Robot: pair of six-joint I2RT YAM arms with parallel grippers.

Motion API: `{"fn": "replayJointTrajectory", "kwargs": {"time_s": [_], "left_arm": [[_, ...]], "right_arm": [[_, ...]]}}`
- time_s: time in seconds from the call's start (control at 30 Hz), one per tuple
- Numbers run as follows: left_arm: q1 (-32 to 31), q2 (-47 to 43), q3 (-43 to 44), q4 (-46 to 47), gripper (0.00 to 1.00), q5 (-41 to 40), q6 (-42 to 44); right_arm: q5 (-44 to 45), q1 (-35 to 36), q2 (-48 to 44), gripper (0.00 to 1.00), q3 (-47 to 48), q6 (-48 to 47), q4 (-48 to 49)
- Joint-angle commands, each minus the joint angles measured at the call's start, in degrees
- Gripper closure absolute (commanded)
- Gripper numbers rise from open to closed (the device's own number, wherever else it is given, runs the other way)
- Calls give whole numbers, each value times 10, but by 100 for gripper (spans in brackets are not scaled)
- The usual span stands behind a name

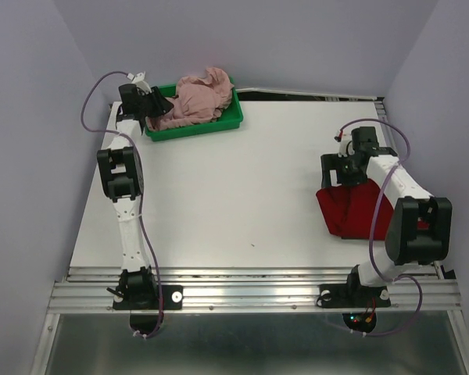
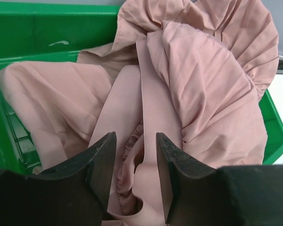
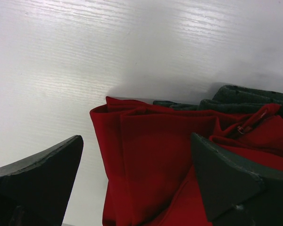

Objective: Fold and stack the skirts
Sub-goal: Grab the skirt from the pile

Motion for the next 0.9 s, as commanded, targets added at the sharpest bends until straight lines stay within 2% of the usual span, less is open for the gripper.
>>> {"fn": "replayJointTrajectory", "kwargs": {"time_s": [0.0, 0.27, 0.57, 0.6, 0.8, 0.83, 0.87], "left_arm": [[-11, 1, 41, 27, 47, 9, 8], [-22, 24, 62, 37, 41, 4, -9], [-25, 44, 78, 51, 42, 26, -44], [-25, 45, 79, 53, 45, 35, -47], [-19, 18, 37, 111, 83, 84, -109], [-16, 2, 29, 125, 96, 93, -118], [-13, -6, 28, 127, 100, 96, -130]], "right_arm": [[11, -4, 5, 0, 32, -6, -3], [16, -4, 11, 0, 31, -8, -3], [25, -4, 15, 0, 38, -11, -9], [28, -4, 15, 0, 38, -11, -9], [24, -4, 20, 0, 46, -10, -13], [22, -4, 20, 0, 48, -9, -14], [21, -4, 20, 0, 49, -8, -14]]}}
